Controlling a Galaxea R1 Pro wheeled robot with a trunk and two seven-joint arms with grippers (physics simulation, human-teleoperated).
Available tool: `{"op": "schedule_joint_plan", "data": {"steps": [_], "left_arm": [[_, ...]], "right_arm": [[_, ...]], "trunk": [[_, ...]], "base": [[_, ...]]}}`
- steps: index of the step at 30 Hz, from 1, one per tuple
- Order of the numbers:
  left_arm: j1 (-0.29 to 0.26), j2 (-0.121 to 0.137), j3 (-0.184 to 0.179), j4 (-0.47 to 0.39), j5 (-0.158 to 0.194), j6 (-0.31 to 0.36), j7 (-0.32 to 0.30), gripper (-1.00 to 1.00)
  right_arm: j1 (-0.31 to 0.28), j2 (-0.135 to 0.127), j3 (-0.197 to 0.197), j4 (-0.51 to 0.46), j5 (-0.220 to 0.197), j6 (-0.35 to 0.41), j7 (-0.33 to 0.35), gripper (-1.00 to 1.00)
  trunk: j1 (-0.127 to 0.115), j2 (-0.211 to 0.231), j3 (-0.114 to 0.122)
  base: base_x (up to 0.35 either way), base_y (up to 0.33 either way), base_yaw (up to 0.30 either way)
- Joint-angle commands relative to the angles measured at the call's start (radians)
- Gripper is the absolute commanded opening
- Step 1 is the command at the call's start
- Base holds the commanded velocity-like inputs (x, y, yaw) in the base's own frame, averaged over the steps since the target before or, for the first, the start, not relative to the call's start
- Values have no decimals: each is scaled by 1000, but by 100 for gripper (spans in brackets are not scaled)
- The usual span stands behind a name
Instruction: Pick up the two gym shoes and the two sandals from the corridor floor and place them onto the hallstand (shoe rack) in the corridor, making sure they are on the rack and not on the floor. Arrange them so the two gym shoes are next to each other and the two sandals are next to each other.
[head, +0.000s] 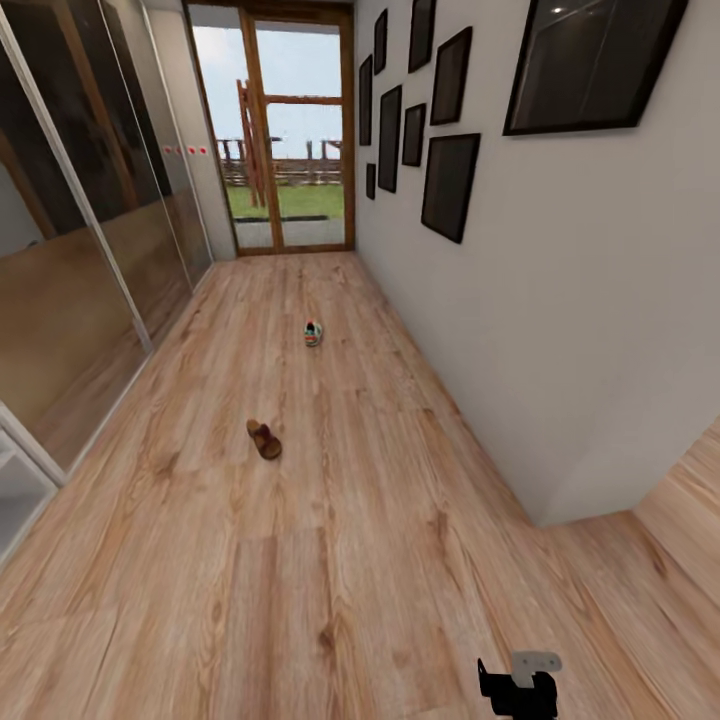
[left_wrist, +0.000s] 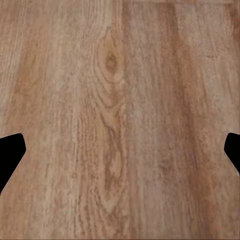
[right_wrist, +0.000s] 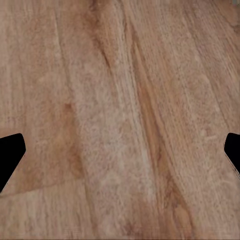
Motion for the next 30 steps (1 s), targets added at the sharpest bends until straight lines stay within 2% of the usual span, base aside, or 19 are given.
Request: {"op": "schedule_joint_plan", "data": {"steps": [1,14,30], "left_arm": [[-1,0,2,1,10,-1,-10,100],[-1,0,2,1,10,-1,-9,100],[-1,0,2,1,10,-1,-10,100]], "right_arm": [[-1,0,-8,1,11,-3,-2,100],[-1,0,-8,2,12,-3,-3,100],[-1,0,-8,2,12,-3,-6,100]], "trunk": [[0,0,-1],[0,0,-1],[0,0,-1]], "base": [[340,0,-8],[339,-37,-1],[299,-131,0]]}}
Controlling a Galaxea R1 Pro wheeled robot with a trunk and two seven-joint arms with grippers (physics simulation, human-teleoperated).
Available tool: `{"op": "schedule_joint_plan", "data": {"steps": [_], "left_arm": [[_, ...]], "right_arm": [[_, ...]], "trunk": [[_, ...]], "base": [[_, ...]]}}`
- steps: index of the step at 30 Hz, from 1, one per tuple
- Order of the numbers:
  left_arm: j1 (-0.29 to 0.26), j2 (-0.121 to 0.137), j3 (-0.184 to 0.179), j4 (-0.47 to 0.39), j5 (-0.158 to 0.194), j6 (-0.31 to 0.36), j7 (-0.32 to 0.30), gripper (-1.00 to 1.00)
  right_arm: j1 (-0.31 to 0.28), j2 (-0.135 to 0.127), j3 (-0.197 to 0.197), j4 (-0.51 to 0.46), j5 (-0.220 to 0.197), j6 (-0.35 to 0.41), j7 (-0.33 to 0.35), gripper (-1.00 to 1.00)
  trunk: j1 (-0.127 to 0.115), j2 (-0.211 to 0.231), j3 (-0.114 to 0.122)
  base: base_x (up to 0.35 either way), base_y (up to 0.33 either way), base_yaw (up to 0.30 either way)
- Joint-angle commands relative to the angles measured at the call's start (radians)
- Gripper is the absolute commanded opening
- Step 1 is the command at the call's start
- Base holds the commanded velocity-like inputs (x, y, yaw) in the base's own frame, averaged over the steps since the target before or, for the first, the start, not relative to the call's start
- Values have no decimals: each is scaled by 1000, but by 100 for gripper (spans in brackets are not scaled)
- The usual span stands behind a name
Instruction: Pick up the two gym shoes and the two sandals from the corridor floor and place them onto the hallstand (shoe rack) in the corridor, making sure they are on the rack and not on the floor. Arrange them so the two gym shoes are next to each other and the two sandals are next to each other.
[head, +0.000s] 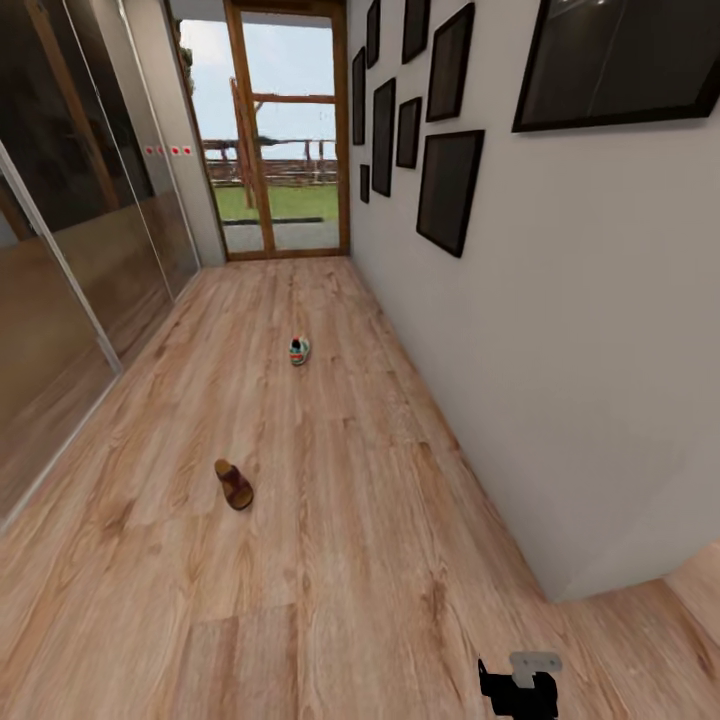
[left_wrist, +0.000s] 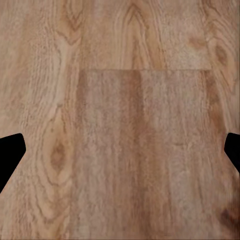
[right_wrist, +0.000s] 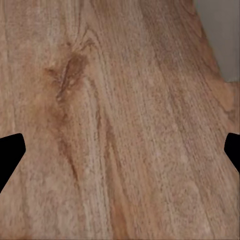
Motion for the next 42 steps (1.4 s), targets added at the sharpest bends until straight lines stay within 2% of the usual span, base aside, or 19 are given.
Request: {"op": "schedule_joint_plan", "data": {"steps": [1,19,29,42], "left_arm": [[-1,0,2,1,10,-1,-10,100],[-1,0,2,1,10,-1,-9,100],[-1,0,2,1,11,-1,-9,100],[-1,0,2,1,12,-1,-9,100]], "right_arm": [[-1,0,-8,1,11,-3,-2,100],[-1,1,-8,1,11,-3,-2,100],[-1,3,-8,1,10,-3,-2,100],[-1,2,-8,1,10,-3,-2,100]], "trunk": [[0,0,-1],[0,0,-1],[0,0,-1],[0,0,-1]], "base": [[293,-138,0],[301,-138,2],[311,-132,160],[316,-124,18]]}}
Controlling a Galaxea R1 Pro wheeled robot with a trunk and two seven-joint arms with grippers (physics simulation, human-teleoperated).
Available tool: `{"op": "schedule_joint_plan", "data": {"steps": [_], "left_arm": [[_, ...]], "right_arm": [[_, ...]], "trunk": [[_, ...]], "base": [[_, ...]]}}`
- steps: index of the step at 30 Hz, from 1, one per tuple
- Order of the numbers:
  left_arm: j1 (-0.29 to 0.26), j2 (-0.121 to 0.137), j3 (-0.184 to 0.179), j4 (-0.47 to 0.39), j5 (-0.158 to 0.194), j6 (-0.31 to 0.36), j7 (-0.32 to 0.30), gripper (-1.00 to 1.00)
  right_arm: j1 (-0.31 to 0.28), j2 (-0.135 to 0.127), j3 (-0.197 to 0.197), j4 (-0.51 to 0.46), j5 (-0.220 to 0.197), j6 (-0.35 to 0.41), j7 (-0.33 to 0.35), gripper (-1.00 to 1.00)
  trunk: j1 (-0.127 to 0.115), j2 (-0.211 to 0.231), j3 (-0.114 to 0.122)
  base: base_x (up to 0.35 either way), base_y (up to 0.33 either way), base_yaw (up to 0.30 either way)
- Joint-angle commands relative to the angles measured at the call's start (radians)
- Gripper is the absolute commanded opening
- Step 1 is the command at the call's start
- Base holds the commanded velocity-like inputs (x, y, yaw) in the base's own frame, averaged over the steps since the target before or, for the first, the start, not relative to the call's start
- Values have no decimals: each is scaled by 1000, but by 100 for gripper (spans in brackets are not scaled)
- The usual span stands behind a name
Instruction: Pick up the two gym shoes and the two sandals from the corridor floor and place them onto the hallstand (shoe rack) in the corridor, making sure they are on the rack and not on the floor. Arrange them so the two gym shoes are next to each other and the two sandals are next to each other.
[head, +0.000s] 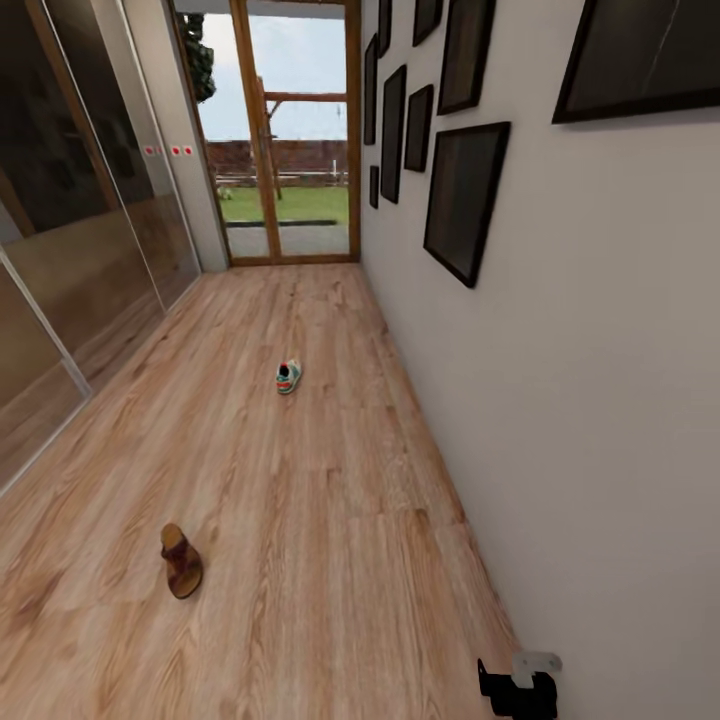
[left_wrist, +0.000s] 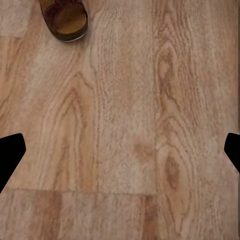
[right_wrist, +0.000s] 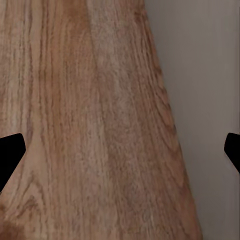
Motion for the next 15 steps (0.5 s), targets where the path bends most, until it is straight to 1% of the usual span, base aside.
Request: {"op": "schedule_joint_plan", "data": {"steps": [1,7,13,15], "left_arm": [[-1,0,2,1,10,-1,-10,100],[-1,0,2,1,10,-1,-10,100],[-1,1,2,1,10,-1,-10,100],[-1,1,2,1,11,-1,-10,100]], "right_arm": [[-1,0,-8,1,10,-3,-2,100],[-1,0,-8,1,11,-3,-2,100],[-1,0,-8,1,11,-3,-2,100],[-1,1,-8,1,11,-3,-2,100]], "trunk": [[0,0,-1],[0,0,-1],[0,0,-1],[0,0,-1]], "base": [[328,-98,1],[332,-74,0],[337,-23,0],[338,-4,61]]}}
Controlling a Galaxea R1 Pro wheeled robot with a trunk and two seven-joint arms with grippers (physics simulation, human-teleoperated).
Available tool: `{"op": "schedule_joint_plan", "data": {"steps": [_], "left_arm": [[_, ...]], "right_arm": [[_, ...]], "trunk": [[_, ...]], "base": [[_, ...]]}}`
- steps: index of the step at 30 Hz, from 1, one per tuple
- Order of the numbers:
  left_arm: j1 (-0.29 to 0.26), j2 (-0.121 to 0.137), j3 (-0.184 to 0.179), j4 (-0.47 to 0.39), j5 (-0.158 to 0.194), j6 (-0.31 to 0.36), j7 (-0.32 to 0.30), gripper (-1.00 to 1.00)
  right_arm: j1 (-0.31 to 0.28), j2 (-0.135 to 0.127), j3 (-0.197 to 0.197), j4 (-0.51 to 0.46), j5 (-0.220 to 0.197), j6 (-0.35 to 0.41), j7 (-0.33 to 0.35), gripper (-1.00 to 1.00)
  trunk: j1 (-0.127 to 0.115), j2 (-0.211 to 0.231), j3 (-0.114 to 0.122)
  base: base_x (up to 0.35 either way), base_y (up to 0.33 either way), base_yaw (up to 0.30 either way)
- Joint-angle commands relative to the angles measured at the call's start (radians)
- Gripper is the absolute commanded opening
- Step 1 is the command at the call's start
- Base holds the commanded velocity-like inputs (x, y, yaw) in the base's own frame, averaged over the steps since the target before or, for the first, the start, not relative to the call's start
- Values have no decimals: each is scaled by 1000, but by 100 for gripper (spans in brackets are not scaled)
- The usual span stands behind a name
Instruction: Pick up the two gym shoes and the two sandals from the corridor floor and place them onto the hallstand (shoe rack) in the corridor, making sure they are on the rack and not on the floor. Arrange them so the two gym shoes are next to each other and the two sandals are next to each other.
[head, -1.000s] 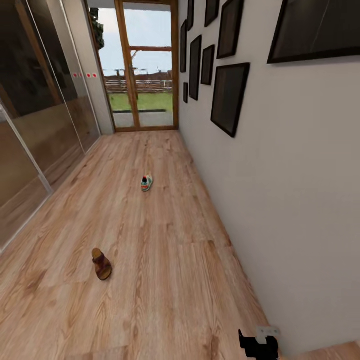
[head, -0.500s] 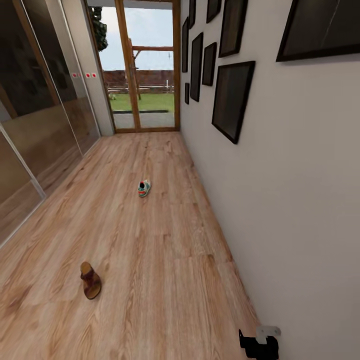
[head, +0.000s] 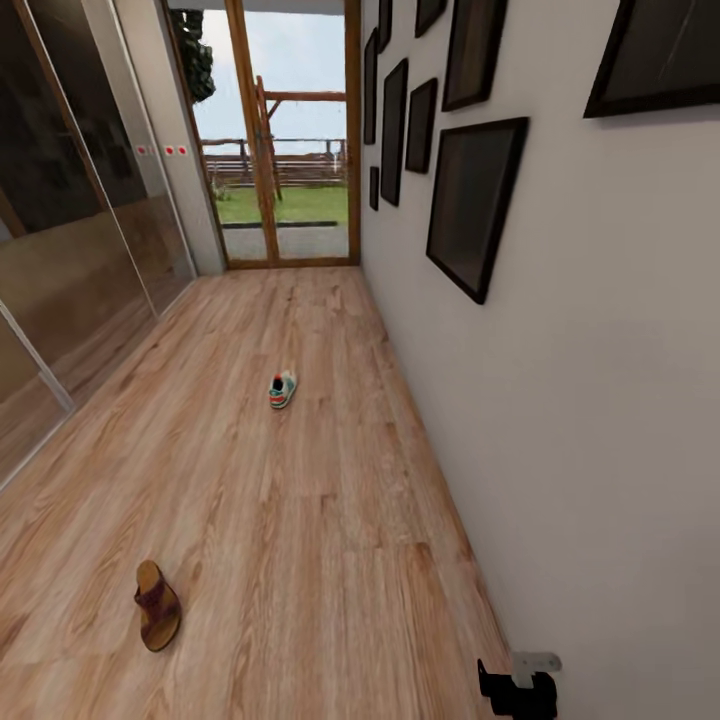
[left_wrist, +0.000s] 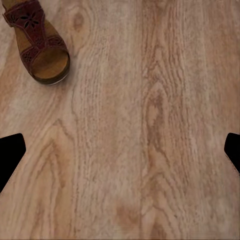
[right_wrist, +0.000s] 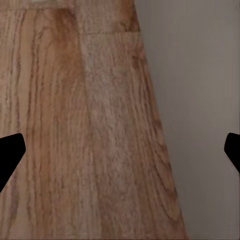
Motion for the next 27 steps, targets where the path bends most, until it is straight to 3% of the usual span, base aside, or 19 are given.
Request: {"op": "schedule_joint_plan", "data": {"steps": [1,10,27], "left_arm": [[-1,0,2,1,10,-1,-10,100],[-1,0,2,1,10,-1,-10,100],[-1,0,2,1,8,-1,-10,100]], "right_arm": [[-1,1,-8,1,11,-3,-3,100],[-1,1,-8,1,10,-3,-3,100],[-1,0,-8,1,10,-3,-3,100]], "trunk": [[0,0,-1],[0,0,-1],[0,0,-1]], "base": [[338,-3,116],[339,-1,162],[339,0,11]]}}
